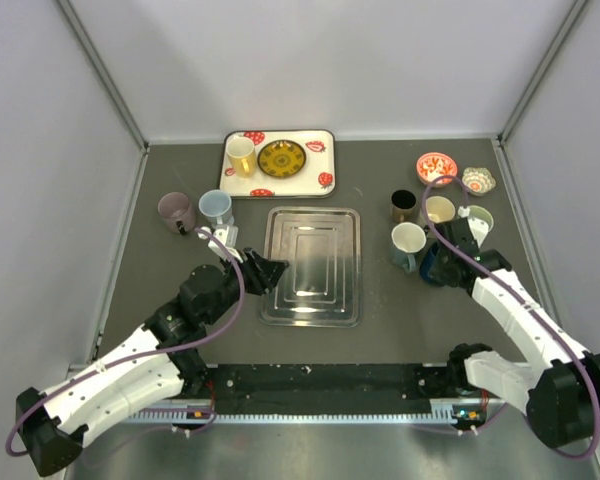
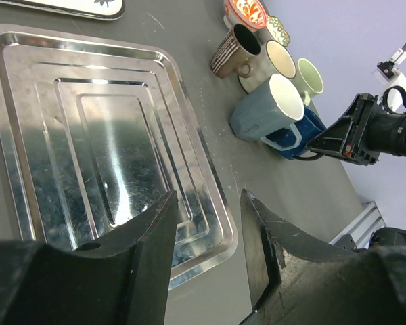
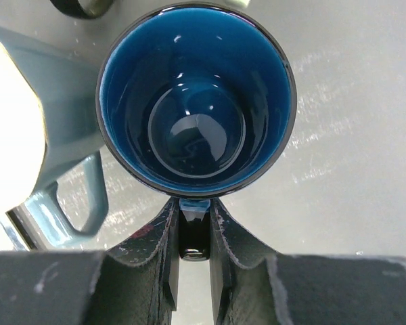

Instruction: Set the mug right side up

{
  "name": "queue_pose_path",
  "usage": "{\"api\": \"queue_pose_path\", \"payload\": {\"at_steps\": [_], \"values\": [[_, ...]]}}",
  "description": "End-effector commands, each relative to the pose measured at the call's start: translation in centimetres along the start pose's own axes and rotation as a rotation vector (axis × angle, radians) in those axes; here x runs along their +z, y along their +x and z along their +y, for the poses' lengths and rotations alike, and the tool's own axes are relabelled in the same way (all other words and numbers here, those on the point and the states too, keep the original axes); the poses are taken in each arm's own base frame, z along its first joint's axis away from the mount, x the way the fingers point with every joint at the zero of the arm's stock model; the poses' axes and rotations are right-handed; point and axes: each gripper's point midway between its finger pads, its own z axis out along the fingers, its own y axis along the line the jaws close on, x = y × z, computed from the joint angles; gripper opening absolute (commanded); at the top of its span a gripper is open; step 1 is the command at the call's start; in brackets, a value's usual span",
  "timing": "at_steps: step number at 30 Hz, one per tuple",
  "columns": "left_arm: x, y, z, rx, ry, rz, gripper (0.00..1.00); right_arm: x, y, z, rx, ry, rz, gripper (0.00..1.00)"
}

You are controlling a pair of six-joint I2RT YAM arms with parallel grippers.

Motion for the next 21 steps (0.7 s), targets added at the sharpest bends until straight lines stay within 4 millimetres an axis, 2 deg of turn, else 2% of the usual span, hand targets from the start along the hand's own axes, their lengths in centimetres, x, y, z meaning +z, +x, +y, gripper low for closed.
{"api": "queue_pose_path", "payload": {"at_steps": [1,7,13,17,21], "values": [[0.2,-0.5,0.3,0.010,-0.011,-0.025,0.47,0.7,-3.0,1.7,0.038,-0.043,-0.100,0.00],[0.2,-0.2,0.4,0.013,-0.015,-0.019,0.47,1.3,-1.7,1.5,0.019,-0.038,-0.055,0.00],[0.2,0.1,0.5,0.006,-0.013,-0.010,0.48,1.5,0.2,1.2,0.007,-0.047,0.008,0.12],[0.2,0.2,0.4,0.002,-0.009,-0.005,0.48,1.6,1.2,0.9,0.005,-0.046,0.036,0.25],[0.2,0.5,0.6,-0.003,-0.012,0.003,0.48,1.3,1.5,0.7,0.014,-0.041,0.043,0.35]]}}
